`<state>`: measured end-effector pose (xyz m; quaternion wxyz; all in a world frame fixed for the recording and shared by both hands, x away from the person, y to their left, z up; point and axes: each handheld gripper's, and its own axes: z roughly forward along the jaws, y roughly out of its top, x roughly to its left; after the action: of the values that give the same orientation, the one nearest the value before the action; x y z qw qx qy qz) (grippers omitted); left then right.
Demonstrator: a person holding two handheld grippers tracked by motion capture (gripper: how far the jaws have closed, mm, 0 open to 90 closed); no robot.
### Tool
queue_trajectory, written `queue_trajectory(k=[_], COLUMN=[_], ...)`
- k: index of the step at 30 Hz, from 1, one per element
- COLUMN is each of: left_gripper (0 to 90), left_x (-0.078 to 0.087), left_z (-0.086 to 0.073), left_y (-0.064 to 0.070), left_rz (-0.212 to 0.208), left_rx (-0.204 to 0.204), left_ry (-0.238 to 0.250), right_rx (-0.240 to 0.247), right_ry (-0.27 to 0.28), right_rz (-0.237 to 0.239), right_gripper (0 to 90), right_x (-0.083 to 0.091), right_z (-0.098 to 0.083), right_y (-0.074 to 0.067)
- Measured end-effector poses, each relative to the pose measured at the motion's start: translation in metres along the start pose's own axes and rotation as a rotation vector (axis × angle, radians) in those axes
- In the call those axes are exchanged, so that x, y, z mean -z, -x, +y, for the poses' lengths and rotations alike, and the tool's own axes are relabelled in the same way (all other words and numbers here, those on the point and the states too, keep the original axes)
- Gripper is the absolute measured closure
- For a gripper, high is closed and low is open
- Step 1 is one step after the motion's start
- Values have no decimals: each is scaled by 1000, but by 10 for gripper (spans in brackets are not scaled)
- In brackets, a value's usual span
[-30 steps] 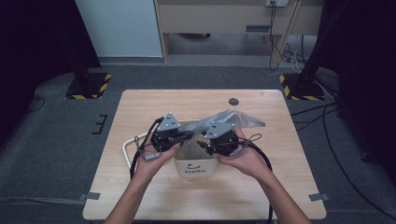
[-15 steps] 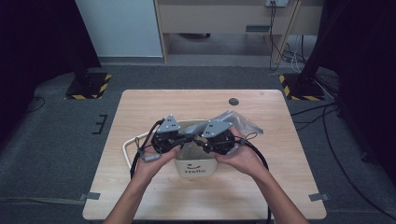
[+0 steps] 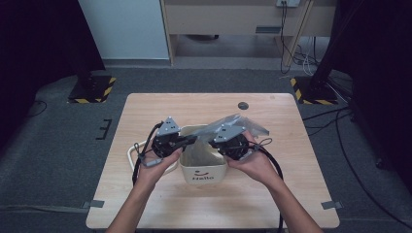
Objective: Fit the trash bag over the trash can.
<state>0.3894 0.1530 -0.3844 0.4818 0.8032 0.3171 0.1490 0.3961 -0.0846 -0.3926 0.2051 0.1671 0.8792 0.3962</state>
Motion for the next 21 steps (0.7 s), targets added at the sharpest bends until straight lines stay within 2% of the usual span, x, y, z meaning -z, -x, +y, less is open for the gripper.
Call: queue_trajectory(k=[5, 10, 13, 21], left_gripper=[896, 895, 895, 895], left_x=[4, 3, 4, 7], left_z=[-1, -3, -6, -12], left_y=[-7, -12, -18, -22], left_rz=[33, 61, 77, 92], left_rx=[30, 37, 60, 64], left_ry=[9, 0, 2, -7], right_rx=[-19, -32, -46, -72], right_ry=[-9, -7, -9, -8], right_rz=[-15, -28, -35, -49], right_gripper=[900, 900, 900, 900], right_x=[7, 13, 17, 20], right_z=[-8, -14, -18, -26], right_y=[5, 9, 11, 18])
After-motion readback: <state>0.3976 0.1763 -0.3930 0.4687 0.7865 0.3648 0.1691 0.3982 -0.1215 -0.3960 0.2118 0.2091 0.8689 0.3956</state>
